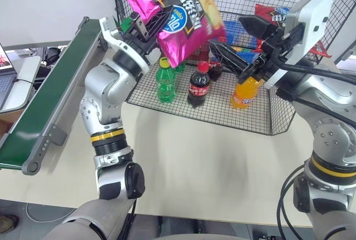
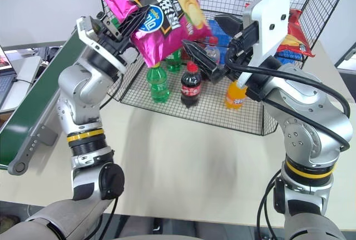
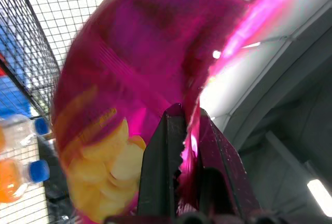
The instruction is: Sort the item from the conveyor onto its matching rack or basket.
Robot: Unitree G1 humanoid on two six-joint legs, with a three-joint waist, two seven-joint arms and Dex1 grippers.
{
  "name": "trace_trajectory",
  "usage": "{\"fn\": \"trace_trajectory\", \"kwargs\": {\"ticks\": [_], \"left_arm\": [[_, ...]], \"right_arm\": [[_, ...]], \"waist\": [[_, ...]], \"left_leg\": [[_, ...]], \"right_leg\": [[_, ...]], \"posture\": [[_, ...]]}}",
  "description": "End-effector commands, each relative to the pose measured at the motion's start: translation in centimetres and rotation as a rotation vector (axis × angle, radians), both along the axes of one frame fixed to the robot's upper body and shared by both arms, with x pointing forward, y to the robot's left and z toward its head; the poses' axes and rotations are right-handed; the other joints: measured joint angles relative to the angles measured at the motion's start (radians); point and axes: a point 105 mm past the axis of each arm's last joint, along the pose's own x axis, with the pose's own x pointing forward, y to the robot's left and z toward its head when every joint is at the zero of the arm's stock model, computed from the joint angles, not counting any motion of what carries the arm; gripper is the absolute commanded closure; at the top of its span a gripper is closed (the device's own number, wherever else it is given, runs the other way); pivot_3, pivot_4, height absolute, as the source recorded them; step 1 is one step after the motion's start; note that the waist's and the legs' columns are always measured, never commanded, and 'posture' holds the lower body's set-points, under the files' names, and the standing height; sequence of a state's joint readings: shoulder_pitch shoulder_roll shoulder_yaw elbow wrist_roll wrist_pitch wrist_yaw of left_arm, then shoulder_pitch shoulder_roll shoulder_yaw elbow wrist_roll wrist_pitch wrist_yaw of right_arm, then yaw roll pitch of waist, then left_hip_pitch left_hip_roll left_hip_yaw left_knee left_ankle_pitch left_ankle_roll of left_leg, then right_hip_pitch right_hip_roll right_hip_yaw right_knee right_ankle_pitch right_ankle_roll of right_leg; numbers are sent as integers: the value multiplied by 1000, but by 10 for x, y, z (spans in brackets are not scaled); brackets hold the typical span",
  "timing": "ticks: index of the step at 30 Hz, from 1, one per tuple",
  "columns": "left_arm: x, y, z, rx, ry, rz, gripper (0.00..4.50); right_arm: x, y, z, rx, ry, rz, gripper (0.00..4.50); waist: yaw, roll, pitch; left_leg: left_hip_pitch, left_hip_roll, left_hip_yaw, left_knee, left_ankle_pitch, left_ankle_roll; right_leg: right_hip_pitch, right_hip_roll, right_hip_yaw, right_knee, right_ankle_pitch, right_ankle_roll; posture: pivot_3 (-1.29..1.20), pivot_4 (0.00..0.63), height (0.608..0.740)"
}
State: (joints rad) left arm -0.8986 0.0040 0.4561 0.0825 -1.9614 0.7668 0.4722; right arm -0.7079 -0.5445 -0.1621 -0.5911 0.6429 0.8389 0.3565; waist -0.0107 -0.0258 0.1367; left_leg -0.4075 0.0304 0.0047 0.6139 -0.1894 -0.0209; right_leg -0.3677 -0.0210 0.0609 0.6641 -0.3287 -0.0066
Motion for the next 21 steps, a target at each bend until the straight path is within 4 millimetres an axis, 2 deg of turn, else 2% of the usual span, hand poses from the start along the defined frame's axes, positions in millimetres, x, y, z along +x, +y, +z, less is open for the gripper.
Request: {"fn": "trace_trajectory", "kwargs": {"ticks": [1,11,21], "left_arm": [[6,-7,13,-36,9,16,4455],[24,-22,5,-63,117,96,4455],[52,-37,-5,81,116,126,4455]], "right_arm": [[-7,-2,12,1,-59,-20,0],[-3,-3,17,11,-68,-53,0],[-1,1,16,29,-66,-45,0]], "waist": [[0,0,0],[0,0,0],[1,0,0]], "left_leg": [[0,0,0,0,0,0],[0,-1,1,0,1,-1],[-1,-1,1,-1,1,-1]], "right_leg": [[0,0,0,0,0,0],[0,3,7,0,-1,1],[0,6,9,-1,-1,2]], "posture": [[0,150,740],[0,150,740],[0,150,740]]}}
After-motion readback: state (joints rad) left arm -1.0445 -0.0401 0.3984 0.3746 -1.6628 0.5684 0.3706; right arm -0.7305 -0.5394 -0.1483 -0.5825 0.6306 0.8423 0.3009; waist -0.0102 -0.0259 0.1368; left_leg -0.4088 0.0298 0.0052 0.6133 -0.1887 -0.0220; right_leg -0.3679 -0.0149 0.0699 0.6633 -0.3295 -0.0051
